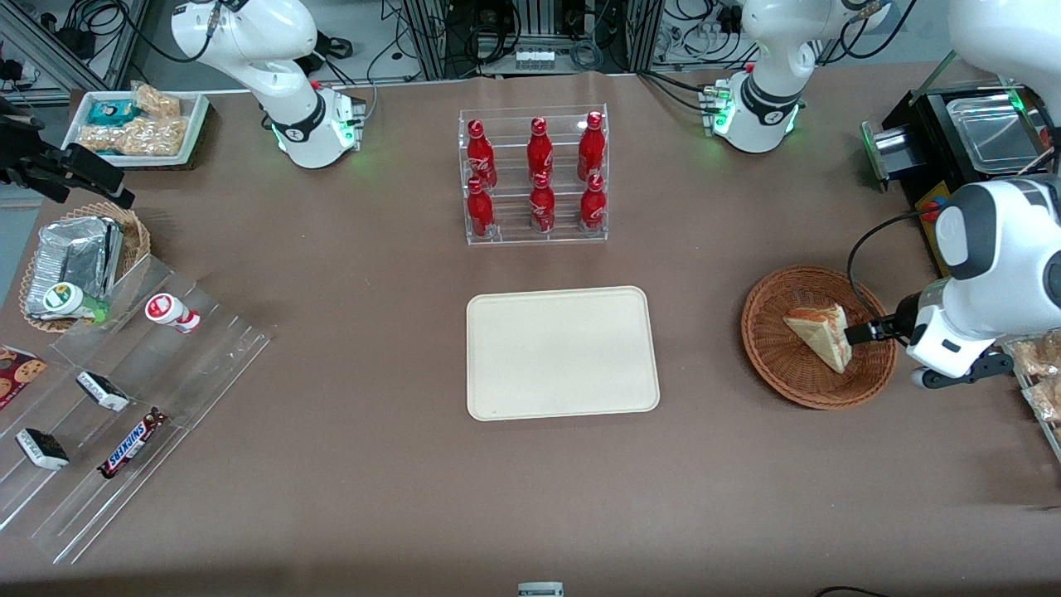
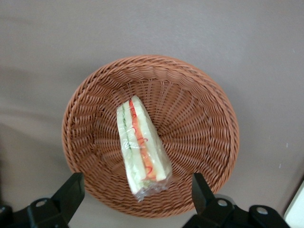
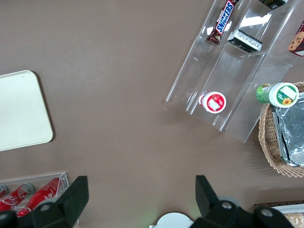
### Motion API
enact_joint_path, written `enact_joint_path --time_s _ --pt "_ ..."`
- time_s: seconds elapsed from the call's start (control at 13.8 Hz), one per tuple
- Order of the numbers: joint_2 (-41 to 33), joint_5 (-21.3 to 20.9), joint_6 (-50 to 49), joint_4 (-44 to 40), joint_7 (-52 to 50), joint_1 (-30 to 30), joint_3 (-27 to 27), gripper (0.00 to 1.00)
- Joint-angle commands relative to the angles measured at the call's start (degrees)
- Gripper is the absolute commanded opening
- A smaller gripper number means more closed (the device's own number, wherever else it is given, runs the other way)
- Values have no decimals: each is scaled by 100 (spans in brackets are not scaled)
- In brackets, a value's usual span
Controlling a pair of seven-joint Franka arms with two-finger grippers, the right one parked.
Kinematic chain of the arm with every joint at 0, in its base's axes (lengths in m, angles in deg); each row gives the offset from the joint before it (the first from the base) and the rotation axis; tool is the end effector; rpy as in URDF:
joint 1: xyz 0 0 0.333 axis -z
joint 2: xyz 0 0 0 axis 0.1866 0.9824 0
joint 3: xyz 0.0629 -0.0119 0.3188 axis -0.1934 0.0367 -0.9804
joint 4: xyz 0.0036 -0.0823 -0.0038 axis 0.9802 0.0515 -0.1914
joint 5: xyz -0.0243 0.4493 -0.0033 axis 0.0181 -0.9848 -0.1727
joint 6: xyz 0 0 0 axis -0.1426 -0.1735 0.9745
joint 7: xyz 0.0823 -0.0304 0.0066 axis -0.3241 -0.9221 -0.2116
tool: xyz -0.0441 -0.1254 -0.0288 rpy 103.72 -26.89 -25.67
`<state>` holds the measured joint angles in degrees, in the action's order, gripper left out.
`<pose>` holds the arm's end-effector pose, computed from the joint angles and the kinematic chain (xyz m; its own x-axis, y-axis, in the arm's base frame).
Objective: Place sandwich from basket to tray
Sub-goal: 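Lower the open left gripper over the wrapped sandwich in the basket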
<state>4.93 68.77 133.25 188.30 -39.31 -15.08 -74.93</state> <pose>0.6539 0.0347 0.3094 0.9387 0.3128 -0.1447 0.3074 -0.9497 -0.0592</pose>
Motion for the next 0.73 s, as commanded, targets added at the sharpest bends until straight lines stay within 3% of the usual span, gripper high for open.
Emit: enact_joint_path --time_s 0.0,0.22,0.65 --pt "-178 -72 510 541 -1428 20 11 100" --pt "-414 6 932 1226 -2741 20 19 100" --pt "-416 481 1988 2115 -3148 -42 11 100"
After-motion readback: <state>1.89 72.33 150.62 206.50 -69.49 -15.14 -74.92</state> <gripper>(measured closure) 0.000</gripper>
